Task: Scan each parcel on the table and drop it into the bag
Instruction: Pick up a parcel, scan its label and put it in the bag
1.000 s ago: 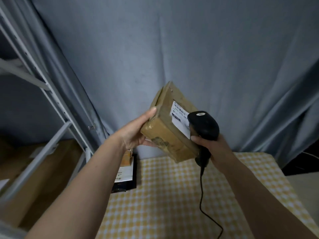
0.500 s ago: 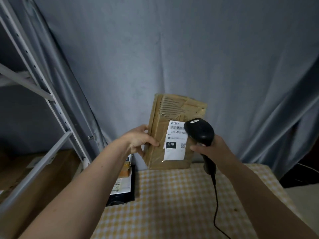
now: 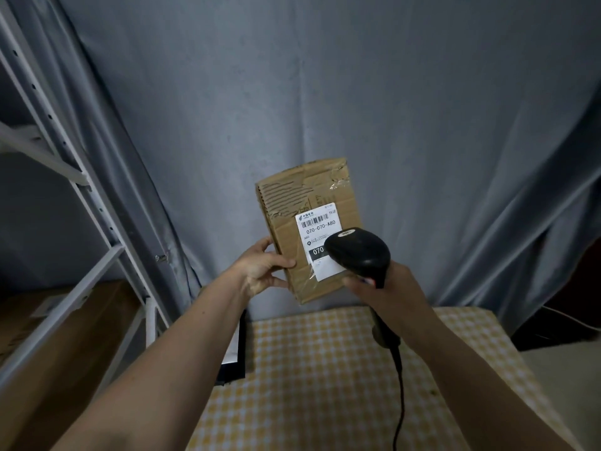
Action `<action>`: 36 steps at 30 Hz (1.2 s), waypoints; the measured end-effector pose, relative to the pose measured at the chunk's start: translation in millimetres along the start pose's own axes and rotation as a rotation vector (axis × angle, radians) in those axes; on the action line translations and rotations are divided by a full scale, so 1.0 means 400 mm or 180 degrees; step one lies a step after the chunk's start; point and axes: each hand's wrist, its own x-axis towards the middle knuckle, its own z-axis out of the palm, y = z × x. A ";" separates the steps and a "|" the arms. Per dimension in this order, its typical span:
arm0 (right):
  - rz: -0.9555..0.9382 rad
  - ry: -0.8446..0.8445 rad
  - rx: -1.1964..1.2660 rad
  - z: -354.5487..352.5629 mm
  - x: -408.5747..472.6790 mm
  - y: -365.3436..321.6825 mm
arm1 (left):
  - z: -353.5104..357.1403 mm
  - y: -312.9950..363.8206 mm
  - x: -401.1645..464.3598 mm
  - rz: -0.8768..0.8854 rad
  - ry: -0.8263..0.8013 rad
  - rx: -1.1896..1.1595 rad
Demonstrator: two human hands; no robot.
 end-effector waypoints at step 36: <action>0.1482 0.2031 0.0671 -0.114 -0.228 0.197 | 0.284 -0.309 0.103 -0.1463 -0.1126 0.0785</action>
